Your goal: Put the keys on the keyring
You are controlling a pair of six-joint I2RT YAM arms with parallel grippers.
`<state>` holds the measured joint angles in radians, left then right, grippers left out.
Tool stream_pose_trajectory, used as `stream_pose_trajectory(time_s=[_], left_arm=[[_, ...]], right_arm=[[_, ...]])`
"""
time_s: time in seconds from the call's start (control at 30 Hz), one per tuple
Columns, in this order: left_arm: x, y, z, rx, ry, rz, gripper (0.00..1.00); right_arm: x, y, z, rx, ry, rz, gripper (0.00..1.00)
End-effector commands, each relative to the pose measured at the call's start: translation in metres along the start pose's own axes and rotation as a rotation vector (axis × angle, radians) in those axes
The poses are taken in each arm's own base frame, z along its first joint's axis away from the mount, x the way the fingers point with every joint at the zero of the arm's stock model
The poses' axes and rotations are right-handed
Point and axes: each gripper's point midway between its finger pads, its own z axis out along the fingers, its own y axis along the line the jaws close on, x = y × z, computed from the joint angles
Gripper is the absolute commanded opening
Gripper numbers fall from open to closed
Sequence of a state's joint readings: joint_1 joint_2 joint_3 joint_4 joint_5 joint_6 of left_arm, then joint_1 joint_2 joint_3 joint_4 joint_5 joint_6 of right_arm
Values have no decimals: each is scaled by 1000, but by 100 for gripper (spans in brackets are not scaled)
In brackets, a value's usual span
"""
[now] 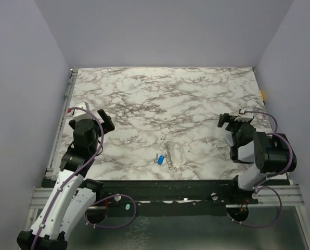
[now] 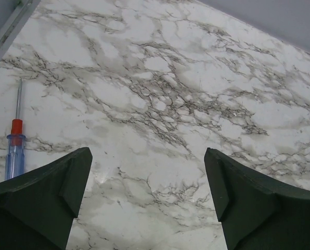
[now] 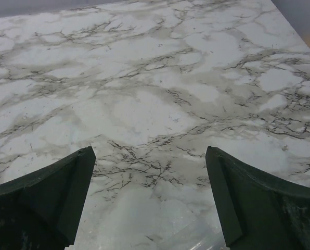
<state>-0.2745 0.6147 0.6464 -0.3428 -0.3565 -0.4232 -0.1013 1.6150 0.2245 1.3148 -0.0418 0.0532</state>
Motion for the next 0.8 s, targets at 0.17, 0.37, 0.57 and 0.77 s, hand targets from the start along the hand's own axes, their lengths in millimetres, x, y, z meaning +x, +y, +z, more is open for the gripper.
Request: stream_pose_trajectory(time_s=[0.17, 0.37, 0.57, 0.77], left_arm=[[8, -7, 2, 42, 6, -15, 99], [19, -9, 1, 82, 29, 60, 99], [22, -17, -1, 131, 51, 89, 99], [22, -17, -1, 131, 55, 89, 99]], right_arm=[[-8, -27, 1, 163, -43, 52, 100], [-10, -30, -1, 190, -51, 43, 100], [-33, -20, -6, 238, -85, -32, 100], [-111, 16, 18, 237, -4, 338, 100]])
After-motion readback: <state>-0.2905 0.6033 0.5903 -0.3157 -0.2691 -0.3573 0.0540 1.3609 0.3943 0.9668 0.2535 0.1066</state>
